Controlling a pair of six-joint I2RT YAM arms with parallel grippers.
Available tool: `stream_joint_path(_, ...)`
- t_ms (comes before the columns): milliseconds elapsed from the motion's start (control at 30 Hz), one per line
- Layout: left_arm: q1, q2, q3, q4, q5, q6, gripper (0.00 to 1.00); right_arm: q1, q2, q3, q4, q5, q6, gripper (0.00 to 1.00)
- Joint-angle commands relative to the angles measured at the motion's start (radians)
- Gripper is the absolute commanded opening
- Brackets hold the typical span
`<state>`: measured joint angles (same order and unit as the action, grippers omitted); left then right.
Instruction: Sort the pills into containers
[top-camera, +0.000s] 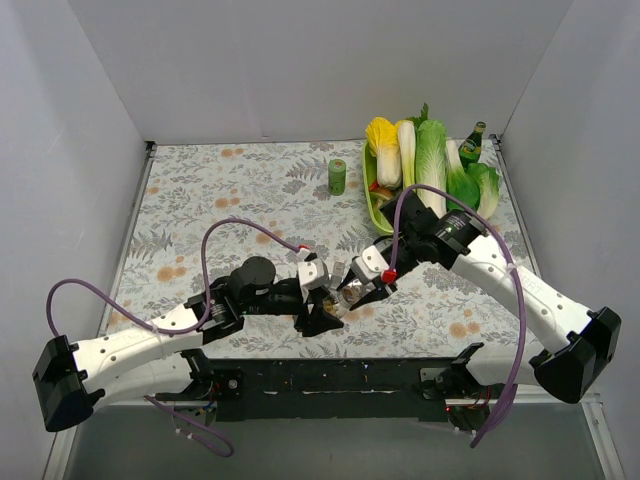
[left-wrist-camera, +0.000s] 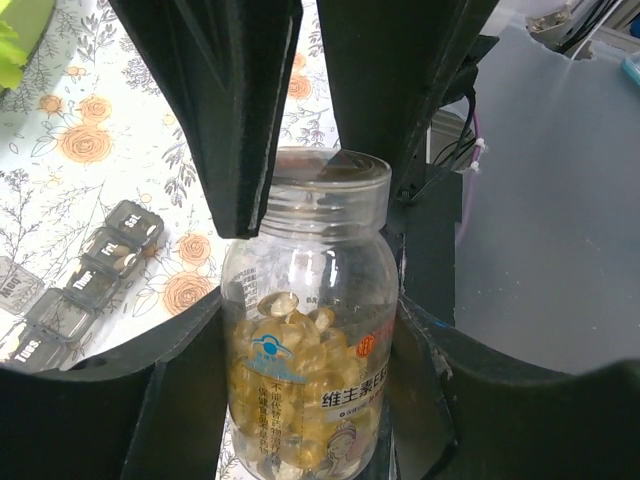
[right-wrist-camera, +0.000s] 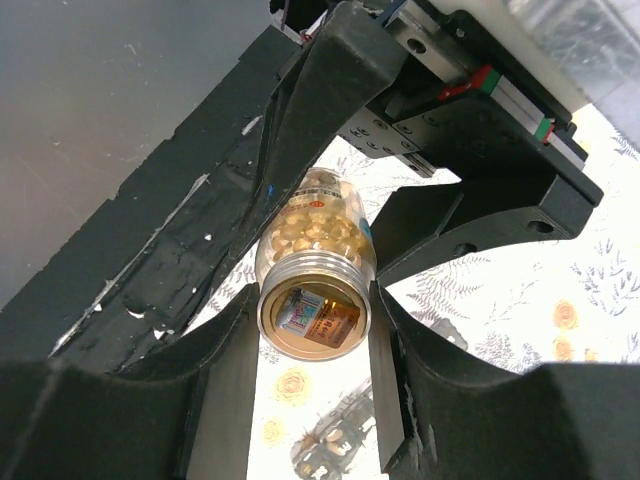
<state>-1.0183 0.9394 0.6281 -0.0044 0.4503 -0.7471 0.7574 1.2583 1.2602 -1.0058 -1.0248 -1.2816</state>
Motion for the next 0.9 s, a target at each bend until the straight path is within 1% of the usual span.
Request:
stream_joint_path(0,0.012,-0.063,-0.019,-0.013,-0.019,-0.008,0.00,0.000,-0.039,-0.040,-0.036,0.034,-0.042,0.01)
stream_joint_path(67,0.012,-0.057,-0.025,-0.002,-0.012,-0.020,0.00,0.000,-0.048,-0.064,0.007,0.028,0.051,0.01)
stream_joint_path(100,0.012,-0.051,-0.024,0.000,-0.009,-0.024,0.00,0.000,-0.053,-0.073,0.042,0.026,0.124,0.01)
stream_joint_path(133,0.012,-0.045,-0.022,-0.002,-0.007,-0.031,0.00,0.000,-0.053,-0.084,0.114,0.020,0.190,0.01)
stream_joint_path(167,0.012,-0.030,-0.021,-0.002,-0.009,-0.044,0.00,0.000,-0.051,-0.082,0.136,0.011,0.297,0.05)
stream_joint_path(200,0.012,-0.022,-0.019,-0.002,-0.010,-0.050,0.00,-0.001,-0.045,-0.084,0.159,-0.012,0.354,0.08)
stream_joint_path(233,0.012,-0.018,-0.019,-0.002,-0.021,-0.055,0.00,-0.001,-0.042,-0.075,0.203,-0.023,0.407,0.21)
stream_joint_path(267,0.012,-0.011,-0.019,-0.002,-0.028,-0.064,0.00,-0.003,-0.037,-0.067,0.213,-0.032,0.492,0.31)
stream_joint_path(300,0.012,-0.011,-0.019,0.000,-0.036,-0.070,0.00,-0.004,-0.028,-0.056,0.222,-0.041,0.530,0.41)
stream_joint_path(333,0.012,-0.013,-0.022,-0.002,-0.044,-0.075,0.00,-0.004,-0.022,-0.030,0.202,-0.041,0.562,0.57)
stream_joint_path(400,0.012,-0.025,-0.031,0.027,-0.067,-0.092,0.00,-0.027,-0.014,-0.013,0.184,-0.064,0.617,0.65)
stream_joint_path(433,0.012,-0.031,-0.037,0.038,-0.073,-0.097,0.00,-0.045,-0.019,-0.015,0.188,-0.086,0.639,0.72)
stream_joint_path(467,0.012,-0.034,-0.044,0.046,-0.088,-0.101,0.00,-0.085,-0.026,-0.037,0.234,-0.102,0.674,0.75)
stream_joint_path(500,0.012,-0.034,-0.053,0.050,-0.094,-0.106,0.00,-0.102,-0.040,-0.051,0.263,-0.118,0.783,0.78)
stream_joint_path(533,0.012,-0.033,-0.054,0.058,-0.099,-0.110,0.00,-0.115,-0.042,-0.065,0.282,-0.127,0.813,0.81)
stream_joint_path(567,0.012,-0.030,-0.056,0.061,-0.108,-0.113,0.00,-0.128,-0.042,-0.085,0.309,-0.133,0.847,0.82)
stream_joint_path(600,0.012,-0.018,-0.053,0.064,-0.111,-0.120,0.00,-0.135,-0.043,-0.102,0.337,-0.130,0.922,0.83)
stream_joint_path(633,0.012,-0.011,-0.050,0.066,-0.117,-0.123,0.00,-0.138,-0.046,-0.119,0.363,-0.121,0.973,0.88)
stream_joint_path(700,0.012,0.004,-0.041,0.070,-0.133,-0.133,0.00,-0.141,-0.043,-0.159,0.424,-0.040,1.045,0.89)
stream_joint_path(800,0.014,0.035,-0.030,0.080,-0.137,-0.149,0.00,-0.139,-0.020,-0.188,0.453,0.015,1.093,0.88)
stream_joint_path(867,0.012,0.052,-0.030,0.092,-0.136,-0.153,0.00,-0.139,-0.013,-0.188,0.463,0.022,1.111,0.88)
